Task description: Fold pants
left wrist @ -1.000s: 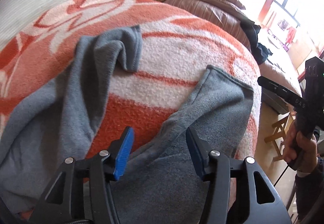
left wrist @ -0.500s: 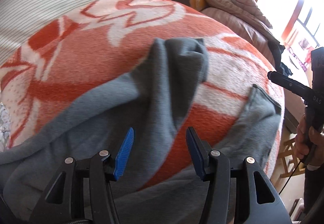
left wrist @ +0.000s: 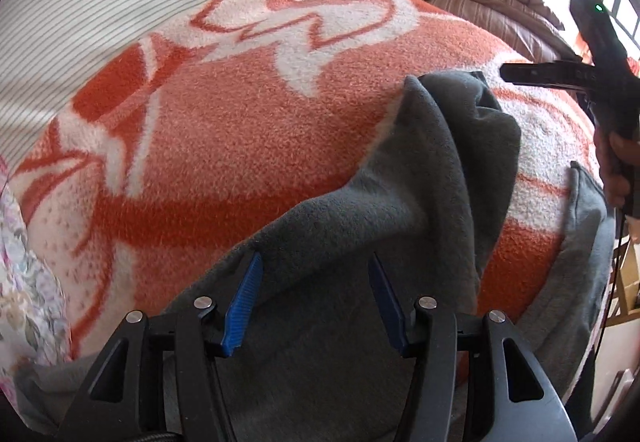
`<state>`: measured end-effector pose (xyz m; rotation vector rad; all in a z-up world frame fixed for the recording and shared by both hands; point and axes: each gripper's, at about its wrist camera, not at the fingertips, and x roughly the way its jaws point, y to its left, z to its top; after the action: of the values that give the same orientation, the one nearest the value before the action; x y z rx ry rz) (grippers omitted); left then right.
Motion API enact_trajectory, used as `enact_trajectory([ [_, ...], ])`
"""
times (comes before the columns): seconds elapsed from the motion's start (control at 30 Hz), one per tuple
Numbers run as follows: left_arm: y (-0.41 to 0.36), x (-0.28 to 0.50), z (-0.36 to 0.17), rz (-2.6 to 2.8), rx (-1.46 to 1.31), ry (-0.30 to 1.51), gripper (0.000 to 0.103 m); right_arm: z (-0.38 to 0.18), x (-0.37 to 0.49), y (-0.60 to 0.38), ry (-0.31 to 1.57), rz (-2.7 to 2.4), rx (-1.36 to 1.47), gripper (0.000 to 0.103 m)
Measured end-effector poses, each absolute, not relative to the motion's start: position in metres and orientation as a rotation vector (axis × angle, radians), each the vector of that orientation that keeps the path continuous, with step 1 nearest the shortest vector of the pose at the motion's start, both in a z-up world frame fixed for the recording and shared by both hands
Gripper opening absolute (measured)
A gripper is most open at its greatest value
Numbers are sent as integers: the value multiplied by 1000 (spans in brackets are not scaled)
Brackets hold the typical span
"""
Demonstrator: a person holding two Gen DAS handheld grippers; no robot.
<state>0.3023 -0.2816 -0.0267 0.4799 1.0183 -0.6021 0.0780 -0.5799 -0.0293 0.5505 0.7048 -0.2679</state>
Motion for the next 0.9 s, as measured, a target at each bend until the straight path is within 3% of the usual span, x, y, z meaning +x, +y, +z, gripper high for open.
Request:
enact_trajectory([
  [0.23, -293, 317, -13, -648, 482, 968, 61, -54, 107, -587, 747, -232, 620, 63],
  [0.27, -292, 316, -10, -672, 470, 956, 68, -54, 105, -586, 741, -229, 615, 58],
  [0.37, -302, 320, -15, -701, 527, 967, 76, -53, 102, -585, 751, -246, 570, 11],
  [0.5, -313, 339, -55, -637, 625, 1055, 76, -48, 94, -587, 727, -251, 560, 8],
  [0.6, -308, 342, -60, -702, 545, 1107, 43, -36, 85, -585, 703, -272, 525, 7],
  [0.63, -307, 339, -56, -712, 530, 1106, 18, -30, 81, -584, 694, -284, 503, 7],
  [0.67, -306, 336, -54, -721, 523, 1109, 6, -25, 77, -585, 683, -294, 486, 7],
  [0.9, -284, 282, -6, -739, 481, 1001, 3, 5, 61, -599, 614, -344, 467, 7],
])
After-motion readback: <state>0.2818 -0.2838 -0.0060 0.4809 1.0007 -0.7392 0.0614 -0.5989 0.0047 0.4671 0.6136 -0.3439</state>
